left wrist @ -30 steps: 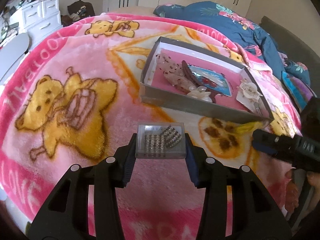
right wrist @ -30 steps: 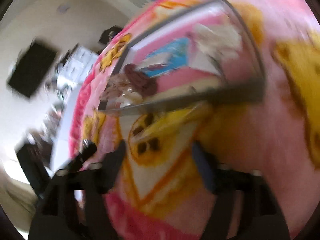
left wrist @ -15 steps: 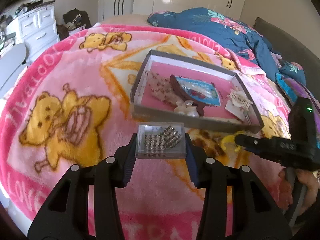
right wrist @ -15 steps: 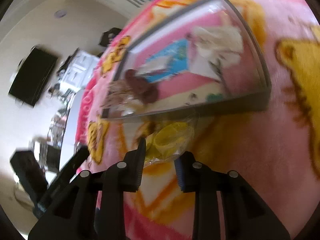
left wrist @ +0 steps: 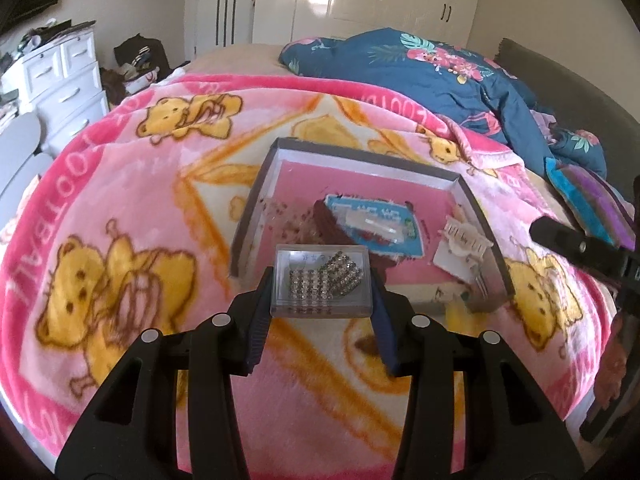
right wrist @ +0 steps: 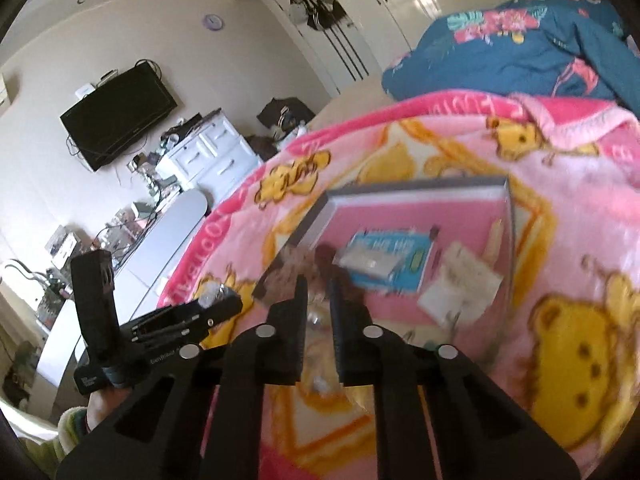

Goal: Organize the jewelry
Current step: 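Carry the pin box with the left tool while the right tool carries the yellow bag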

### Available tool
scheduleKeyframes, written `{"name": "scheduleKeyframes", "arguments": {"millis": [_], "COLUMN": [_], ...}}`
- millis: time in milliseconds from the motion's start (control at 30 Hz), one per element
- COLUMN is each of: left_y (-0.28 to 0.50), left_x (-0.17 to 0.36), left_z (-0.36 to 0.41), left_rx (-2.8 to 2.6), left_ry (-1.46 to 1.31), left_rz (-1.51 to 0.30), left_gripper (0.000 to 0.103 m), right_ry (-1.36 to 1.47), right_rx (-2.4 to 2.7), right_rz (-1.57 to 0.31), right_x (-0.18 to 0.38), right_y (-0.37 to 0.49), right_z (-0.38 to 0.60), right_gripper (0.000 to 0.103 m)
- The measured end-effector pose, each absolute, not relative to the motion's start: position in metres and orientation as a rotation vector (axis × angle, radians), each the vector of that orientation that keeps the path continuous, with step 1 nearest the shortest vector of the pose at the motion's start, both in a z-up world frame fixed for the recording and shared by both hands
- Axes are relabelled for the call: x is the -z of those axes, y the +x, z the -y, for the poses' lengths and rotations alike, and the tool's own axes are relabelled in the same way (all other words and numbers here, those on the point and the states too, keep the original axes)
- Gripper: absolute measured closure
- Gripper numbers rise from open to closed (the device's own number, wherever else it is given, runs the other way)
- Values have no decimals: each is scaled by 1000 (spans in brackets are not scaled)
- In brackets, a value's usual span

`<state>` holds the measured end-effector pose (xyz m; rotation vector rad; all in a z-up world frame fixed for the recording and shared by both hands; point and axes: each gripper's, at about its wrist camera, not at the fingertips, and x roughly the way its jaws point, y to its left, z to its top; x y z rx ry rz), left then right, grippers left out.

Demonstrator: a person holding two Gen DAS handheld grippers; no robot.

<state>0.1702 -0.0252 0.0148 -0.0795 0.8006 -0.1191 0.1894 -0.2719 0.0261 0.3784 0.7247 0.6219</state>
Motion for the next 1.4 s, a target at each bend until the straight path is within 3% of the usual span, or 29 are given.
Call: {"name": "scheduleKeyframes", "arguments": {"millis": [200,267,333,433,533,567,733,800,833,967,1400], "left_y": [188,189,190,194,197,198,201,202,203,205,228], "left_x": [-13,-11,-8,-2,1,2,9,10,10,11,14], "left_z": [33,33,32,30,30,30,31,32,33,33,43], "left_rx": [126,128,126,122,121,122,126,126,127,126,141], "left_ry": [-92,-99,-93,-94,-85,-86,-102,-101,-100,-102,-101], "left_rz": [-804,-806,-813,-834,-843,-845,-858,-860,-860,-861,-867], "left_gripper": [67,67,67,67,67,67,67,67,67,67,67], "right_ry": [335,238,108,34,-30,-61,-166,-191,-209,-129,84], "right_rx": [-637,-680,-709,-765,-766,-760,-743,-734,-716,-714,-662], "right_rz": [-792,-833,-873,-945,-964,-961,-924,-917,-923,-930,-807], "right_x": [-17,-2,17,42,59,64,80,85,88,87,24], "right_y": [207,196,183,169,156,152,143,144,147,160,203], "right_z": [276,262,244,228,219,215,198,194,193,204,251], "right_gripper": [92,61,44,37,19,18,18,37,56,88,88]}}
